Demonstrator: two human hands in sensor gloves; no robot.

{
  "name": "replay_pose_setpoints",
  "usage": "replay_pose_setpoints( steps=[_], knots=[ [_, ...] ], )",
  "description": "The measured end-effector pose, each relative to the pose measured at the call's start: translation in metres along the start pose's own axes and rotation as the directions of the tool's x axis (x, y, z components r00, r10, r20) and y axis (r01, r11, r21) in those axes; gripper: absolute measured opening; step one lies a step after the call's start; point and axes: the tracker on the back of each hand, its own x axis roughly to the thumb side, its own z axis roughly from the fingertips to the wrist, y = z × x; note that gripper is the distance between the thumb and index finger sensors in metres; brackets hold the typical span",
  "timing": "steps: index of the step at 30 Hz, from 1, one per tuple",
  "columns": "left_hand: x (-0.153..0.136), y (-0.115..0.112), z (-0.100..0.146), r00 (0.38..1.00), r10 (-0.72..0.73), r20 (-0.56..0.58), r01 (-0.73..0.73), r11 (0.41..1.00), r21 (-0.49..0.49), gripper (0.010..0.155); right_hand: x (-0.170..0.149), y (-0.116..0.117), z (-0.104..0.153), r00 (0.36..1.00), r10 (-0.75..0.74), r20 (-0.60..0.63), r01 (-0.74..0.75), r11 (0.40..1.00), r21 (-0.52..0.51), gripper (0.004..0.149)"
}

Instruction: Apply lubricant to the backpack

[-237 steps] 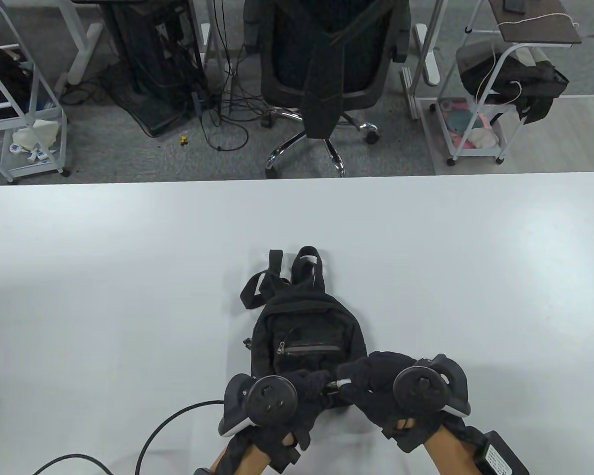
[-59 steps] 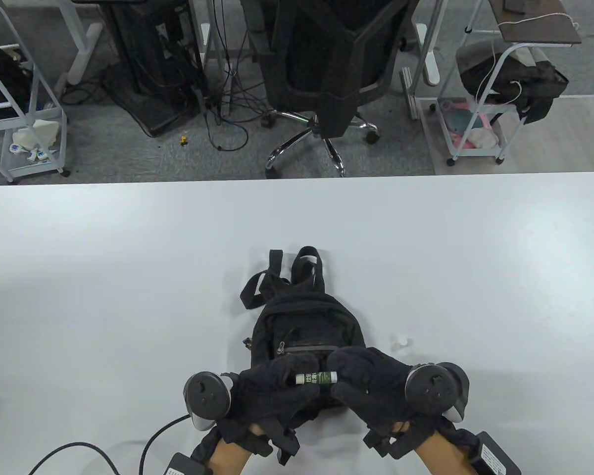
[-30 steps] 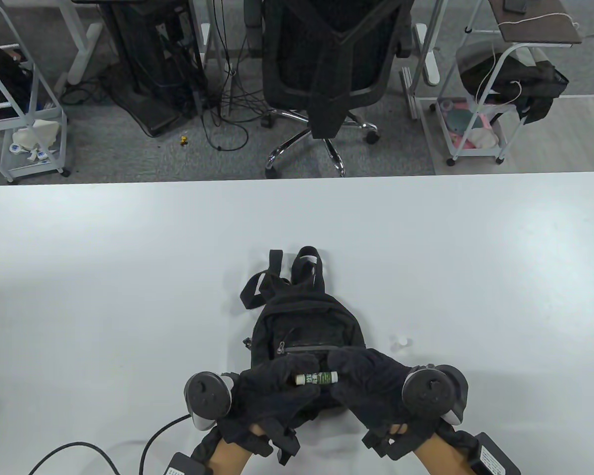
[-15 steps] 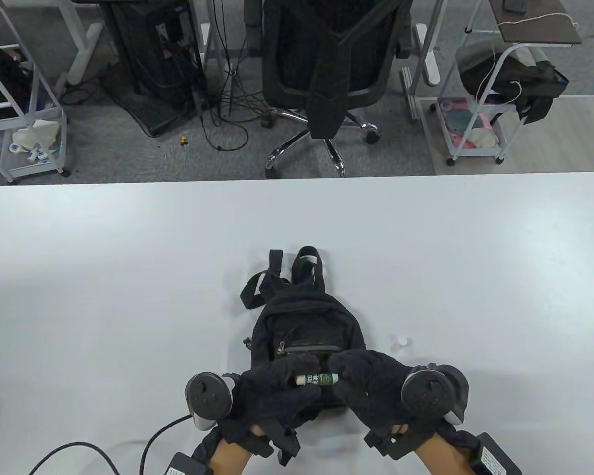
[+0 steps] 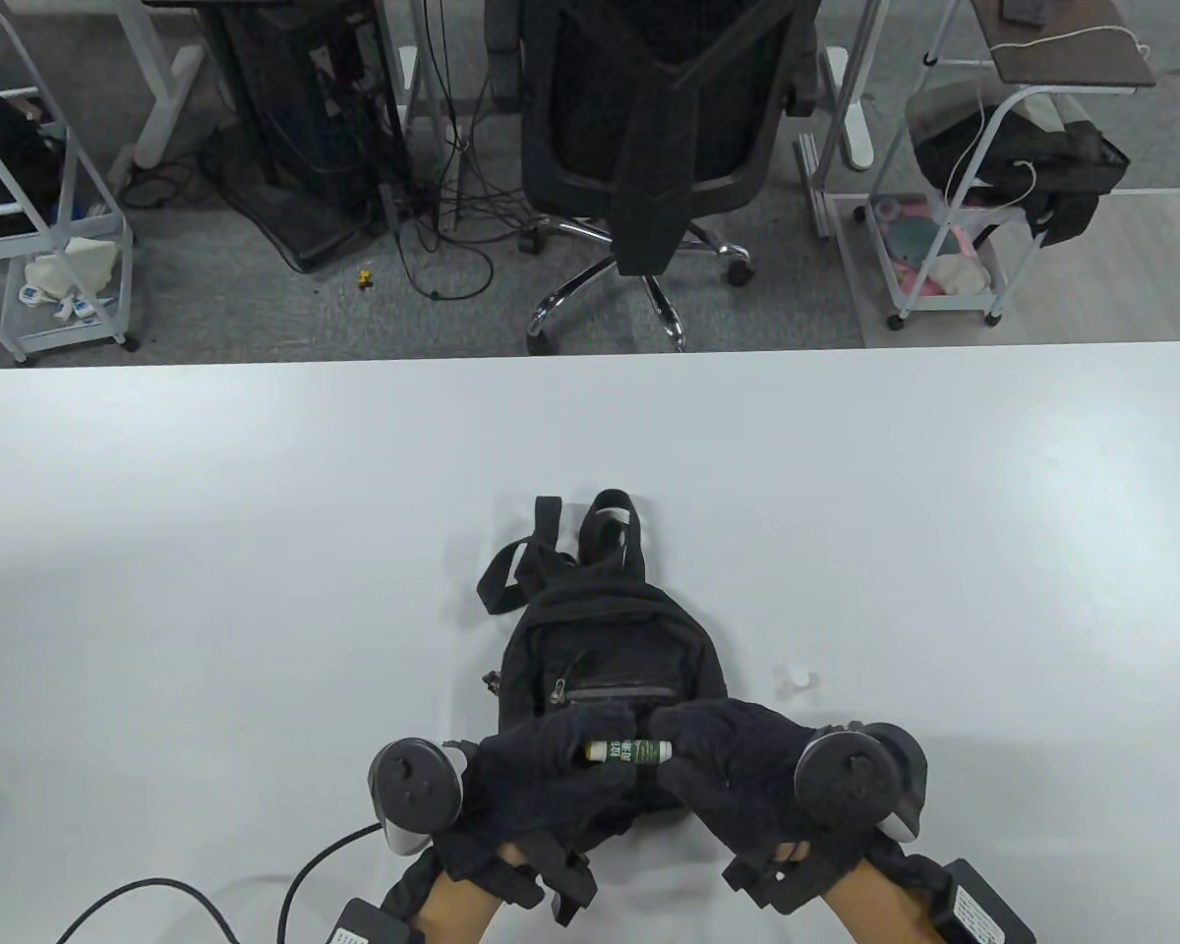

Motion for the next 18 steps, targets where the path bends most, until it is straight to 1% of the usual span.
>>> replay_pose_setpoints(
  steps=[3,8,11,13,16,18],
  knots=[
    [-0.0003,0.0001,0.0,1.0,-0.001,-0.003,0.001,1.0,0.001,0.054,0.0009,-0.0016,0.0003,1.0,-0.006,0.004,0.006,1.0,-0.014,0.061],
    [-0.0002,-0.0004,0.0,1.0,-0.004,-0.003,0.004,1.0,-0.004,0.054,0.0042,-0.0007,0.0009,0.999,0.035,0.015,-0.035,0.999,-0.017,0.054],
    [0.0001,-0.0004,-0.0004,1.0,0.003,-0.001,-0.003,1.0,-0.005,0.054,0.0016,-0.0024,-0.0004,1.0,0.009,0.001,-0.009,1.0,0.006,0.051],
    [0.0007,-0.0008,-0.0003,1.0,-0.001,0.001,0.001,1.0,-0.003,0.054,-0.0002,-0.0039,-0.0003,1.0,0.0,-0.013,0.001,1.0,0.012,0.051],
    [0.0006,-0.0002,-0.0002,1.0,-0.001,0.001,0.001,1.0,0.0,0.054,0.0003,-0.0051,-0.0003,1.0,0.001,-0.009,-0.001,1.0,-0.008,0.059],
    [0.0005,0.0002,-0.0002,1.0,-0.001,0.0,0.001,1.0,0.001,0.054,0.002,-0.0046,-0.0002,1.0,0.022,0.002,-0.022,1.0,-0.012,0.058]
  ],
)
